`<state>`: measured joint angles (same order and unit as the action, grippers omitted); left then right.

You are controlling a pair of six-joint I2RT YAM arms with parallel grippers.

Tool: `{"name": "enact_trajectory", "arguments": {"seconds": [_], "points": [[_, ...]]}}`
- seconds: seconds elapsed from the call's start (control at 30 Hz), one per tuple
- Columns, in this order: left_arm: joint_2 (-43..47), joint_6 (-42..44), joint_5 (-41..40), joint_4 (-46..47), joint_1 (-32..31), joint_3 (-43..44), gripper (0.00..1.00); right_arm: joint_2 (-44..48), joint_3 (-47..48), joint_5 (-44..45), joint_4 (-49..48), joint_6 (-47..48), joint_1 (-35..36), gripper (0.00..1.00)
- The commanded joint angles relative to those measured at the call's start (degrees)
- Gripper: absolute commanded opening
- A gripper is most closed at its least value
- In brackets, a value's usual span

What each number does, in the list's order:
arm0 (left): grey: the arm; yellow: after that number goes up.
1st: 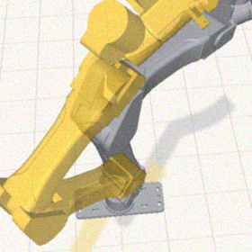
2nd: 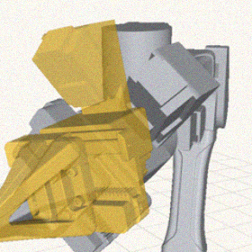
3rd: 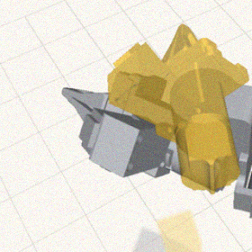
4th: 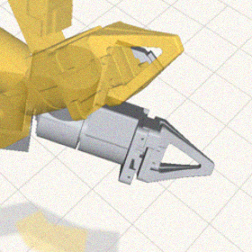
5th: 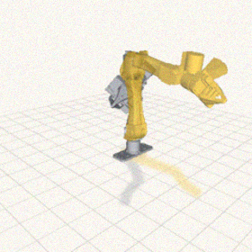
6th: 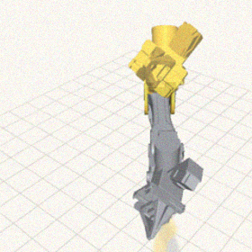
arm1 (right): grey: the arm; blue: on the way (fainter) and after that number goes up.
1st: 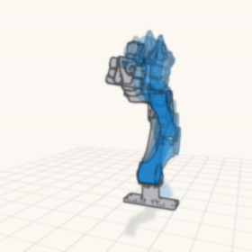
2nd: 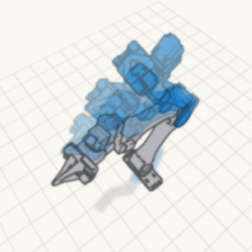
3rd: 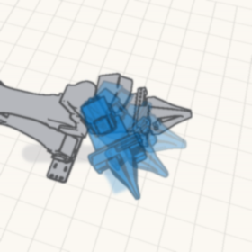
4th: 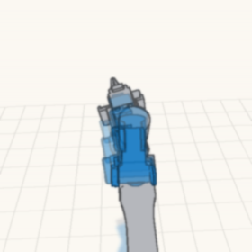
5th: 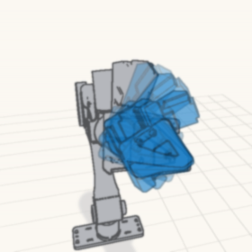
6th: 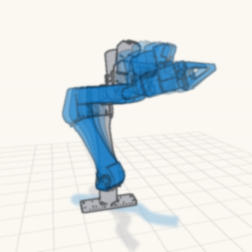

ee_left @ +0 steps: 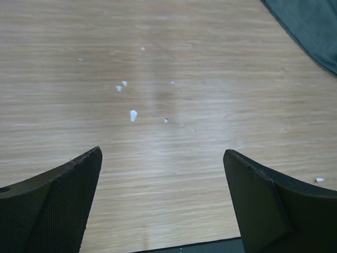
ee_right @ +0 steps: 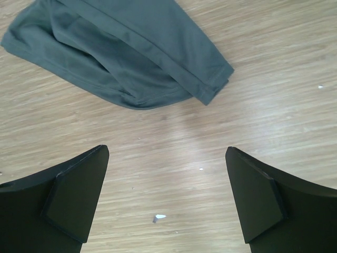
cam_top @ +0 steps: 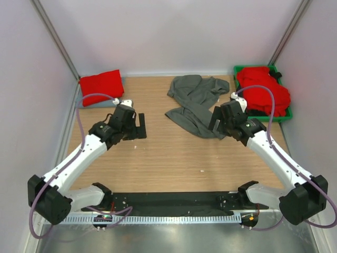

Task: Fold and stack the t-shirts
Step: Move the tshirt to the center of the board

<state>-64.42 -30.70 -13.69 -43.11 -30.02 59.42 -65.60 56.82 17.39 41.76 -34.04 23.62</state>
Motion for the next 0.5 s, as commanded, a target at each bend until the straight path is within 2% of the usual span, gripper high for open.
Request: {"name": "enact_trajectory", "arguments": {"seconds": [0.0,0.13,0.27,0.4,0.47], "points": [[-3.9,-5.6,6.1,11.4,-1.4,-2.0,0.97,-1.3,-1.2,-3.5,-4.0,-0.5,0.1,1.00],[-12.6,-5.7,7.7,17.3,-1.6,1.0,0.89,0.1,-3.8,-5.2,-6.1,-0.2,0.1,1.00],[-23.5,-3.7,7.7,21.7,-1.6,8.8,0.76,0.0,-5.2,-6.7,-6.5,-0.2,0.1,1.00],[-36.1,-3.3,10.0,21.7,-1.6,16.2,0.74,-1.2,-6.2,-4.8,-7.1,-0.1,0.0,1.00],[-37.4,-4.5,11.6,22.0,-1.6,17.7,0.73,-2.7,-6.1,-1.5,-6.9,-0.5,-0.5,1.00]]}}
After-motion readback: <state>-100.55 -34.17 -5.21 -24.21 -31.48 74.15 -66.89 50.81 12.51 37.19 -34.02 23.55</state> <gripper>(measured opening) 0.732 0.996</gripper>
